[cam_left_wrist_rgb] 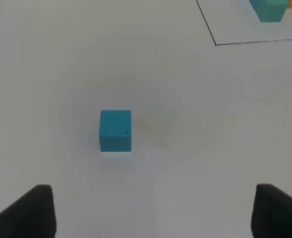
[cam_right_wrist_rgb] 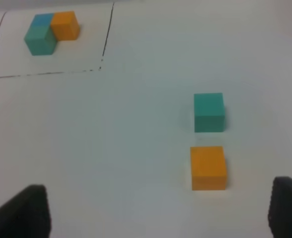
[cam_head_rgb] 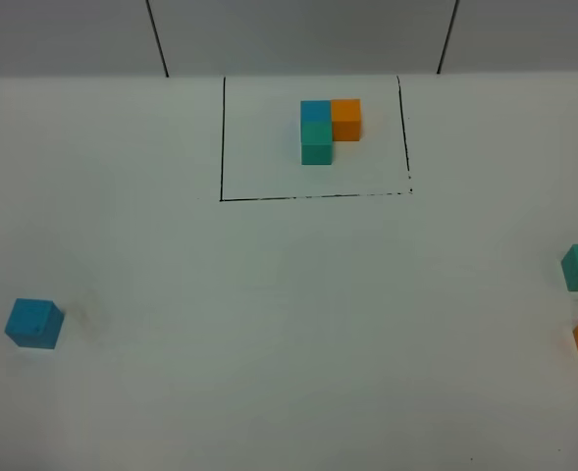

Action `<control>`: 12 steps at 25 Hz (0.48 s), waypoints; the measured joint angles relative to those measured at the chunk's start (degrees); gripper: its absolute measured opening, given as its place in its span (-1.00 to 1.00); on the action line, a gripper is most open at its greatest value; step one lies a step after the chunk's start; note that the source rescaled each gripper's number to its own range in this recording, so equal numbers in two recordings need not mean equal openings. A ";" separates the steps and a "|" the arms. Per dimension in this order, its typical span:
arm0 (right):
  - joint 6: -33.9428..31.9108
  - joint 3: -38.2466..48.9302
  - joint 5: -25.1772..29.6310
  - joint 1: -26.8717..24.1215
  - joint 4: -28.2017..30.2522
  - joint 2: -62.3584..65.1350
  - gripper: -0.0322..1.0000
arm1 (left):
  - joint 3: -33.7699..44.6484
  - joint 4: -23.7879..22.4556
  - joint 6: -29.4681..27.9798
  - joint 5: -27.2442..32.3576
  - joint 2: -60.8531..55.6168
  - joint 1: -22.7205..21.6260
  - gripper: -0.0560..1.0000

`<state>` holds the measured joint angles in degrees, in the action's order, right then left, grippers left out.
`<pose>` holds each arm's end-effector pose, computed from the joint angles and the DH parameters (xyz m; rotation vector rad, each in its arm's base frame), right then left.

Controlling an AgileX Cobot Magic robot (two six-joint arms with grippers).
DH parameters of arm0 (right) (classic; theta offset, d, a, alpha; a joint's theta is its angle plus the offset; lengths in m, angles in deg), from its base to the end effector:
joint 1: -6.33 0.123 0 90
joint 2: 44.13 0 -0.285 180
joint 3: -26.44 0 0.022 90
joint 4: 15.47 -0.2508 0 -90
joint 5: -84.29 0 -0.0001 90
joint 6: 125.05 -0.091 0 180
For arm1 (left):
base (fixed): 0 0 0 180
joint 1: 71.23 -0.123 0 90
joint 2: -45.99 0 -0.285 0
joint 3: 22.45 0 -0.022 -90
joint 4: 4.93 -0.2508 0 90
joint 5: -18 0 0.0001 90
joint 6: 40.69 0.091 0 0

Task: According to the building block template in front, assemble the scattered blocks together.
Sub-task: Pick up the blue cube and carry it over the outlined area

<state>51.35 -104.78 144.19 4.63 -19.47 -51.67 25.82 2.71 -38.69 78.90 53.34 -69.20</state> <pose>-0.0044 0.0056 0.2777 0.0912 2.0260 0.1043 -0.0075 -0.0103 0.2791 0.0787 2.0287 -0.1596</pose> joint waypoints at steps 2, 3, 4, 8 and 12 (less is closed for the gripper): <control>0.00 0.00 0.00 0.00 0.00 0.00 0.53 | 0.00 0.00 0.00 0.00 0.00 0.00 0.44; 0.00 0.00 0.00 0.00 0.00 0.00 0.52 | 0.00 0.00 0.00 0.00 0.00 0.00 0.44; 0.00 0.00 0.00 0.00 0.00 0.00 0.51 | 0.00 0.00 0.00 0.00 0.00 0.00 0.44; 0.00 0.00 0.00 0.00 0.00 0.00 0.49 | 0.00 0.00 0.00 0.00 0.00 0.00 0.44; -0.06 0.00 0.00 0.00 0.00 0.00 0.49 | 0.00 0.00 0.00 0.00 0.00 0.00 0.44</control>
<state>51.30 -104.78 144.19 4.63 -19.47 -51.67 25.82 2.71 -38.69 78.90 53.34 -69.20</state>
